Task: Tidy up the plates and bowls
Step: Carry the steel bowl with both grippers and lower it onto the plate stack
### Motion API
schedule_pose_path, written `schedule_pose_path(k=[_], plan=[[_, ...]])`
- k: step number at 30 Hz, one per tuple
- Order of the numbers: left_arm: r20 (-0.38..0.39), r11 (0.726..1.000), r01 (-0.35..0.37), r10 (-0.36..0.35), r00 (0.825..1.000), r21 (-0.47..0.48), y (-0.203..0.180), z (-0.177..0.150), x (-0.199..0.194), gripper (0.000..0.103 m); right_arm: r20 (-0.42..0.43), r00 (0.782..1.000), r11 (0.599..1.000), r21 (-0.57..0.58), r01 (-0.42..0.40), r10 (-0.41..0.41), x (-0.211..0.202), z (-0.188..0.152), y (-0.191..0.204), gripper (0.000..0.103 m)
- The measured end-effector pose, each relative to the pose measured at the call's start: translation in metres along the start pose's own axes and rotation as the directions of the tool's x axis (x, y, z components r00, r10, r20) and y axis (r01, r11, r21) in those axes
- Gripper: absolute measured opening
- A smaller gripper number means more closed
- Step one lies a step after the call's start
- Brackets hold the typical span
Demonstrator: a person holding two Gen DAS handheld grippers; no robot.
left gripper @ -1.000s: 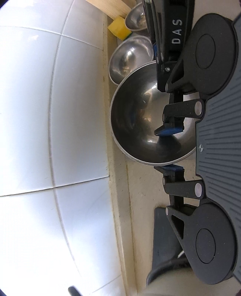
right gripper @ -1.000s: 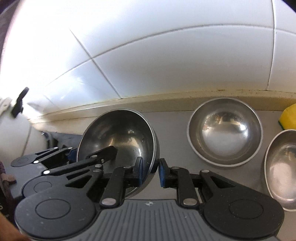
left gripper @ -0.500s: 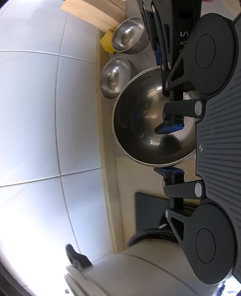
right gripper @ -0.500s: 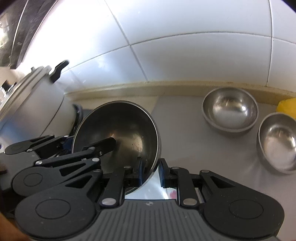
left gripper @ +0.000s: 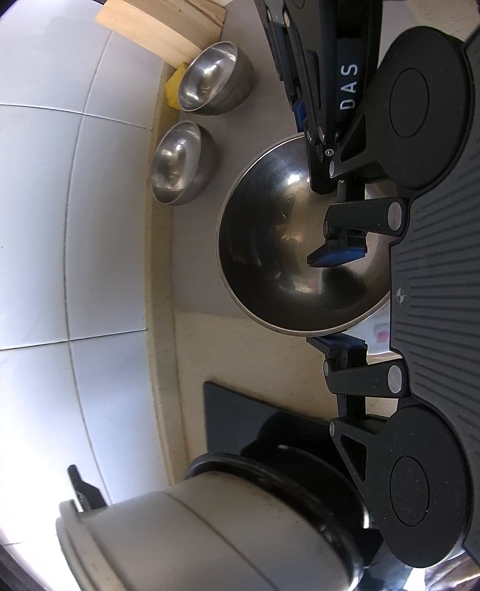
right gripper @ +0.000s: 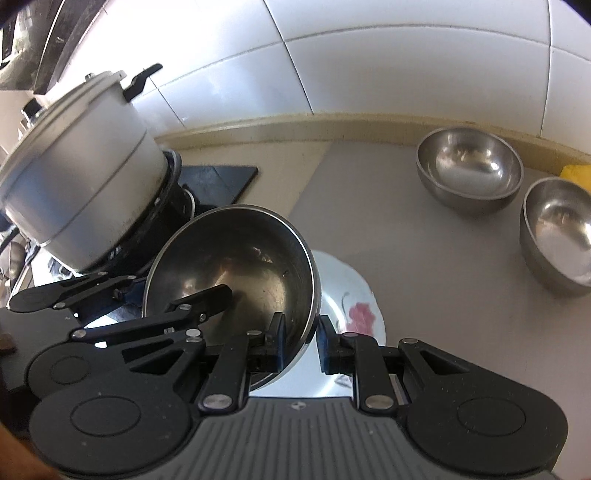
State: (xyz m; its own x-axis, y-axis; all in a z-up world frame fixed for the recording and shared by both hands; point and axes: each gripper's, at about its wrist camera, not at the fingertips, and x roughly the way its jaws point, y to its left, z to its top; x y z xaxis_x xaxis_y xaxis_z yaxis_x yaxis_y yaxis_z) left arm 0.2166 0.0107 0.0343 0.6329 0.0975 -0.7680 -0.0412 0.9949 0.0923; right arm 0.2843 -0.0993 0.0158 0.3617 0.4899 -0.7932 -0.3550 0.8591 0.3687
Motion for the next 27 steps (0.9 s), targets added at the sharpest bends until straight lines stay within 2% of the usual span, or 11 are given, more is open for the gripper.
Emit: schedule_pose_path(k=[14,27], plan=[[-0.078,1.0,0.01,-0.011,0.997,-0.012,0.001,-0.02,0.022,0.039,-0.089,0.996,0.999,-0.024,0.031,-0.033,0.025,-0.01,-0.003,0.0],[-0.099,0.999,0.031,-0.034,0.994,-0.034,0.007,-0.018,0.032,0.04,-0.069,0.995,0.994,-0.079,0.07,-0.076,0.03,-0.002,0.004,0.0]])
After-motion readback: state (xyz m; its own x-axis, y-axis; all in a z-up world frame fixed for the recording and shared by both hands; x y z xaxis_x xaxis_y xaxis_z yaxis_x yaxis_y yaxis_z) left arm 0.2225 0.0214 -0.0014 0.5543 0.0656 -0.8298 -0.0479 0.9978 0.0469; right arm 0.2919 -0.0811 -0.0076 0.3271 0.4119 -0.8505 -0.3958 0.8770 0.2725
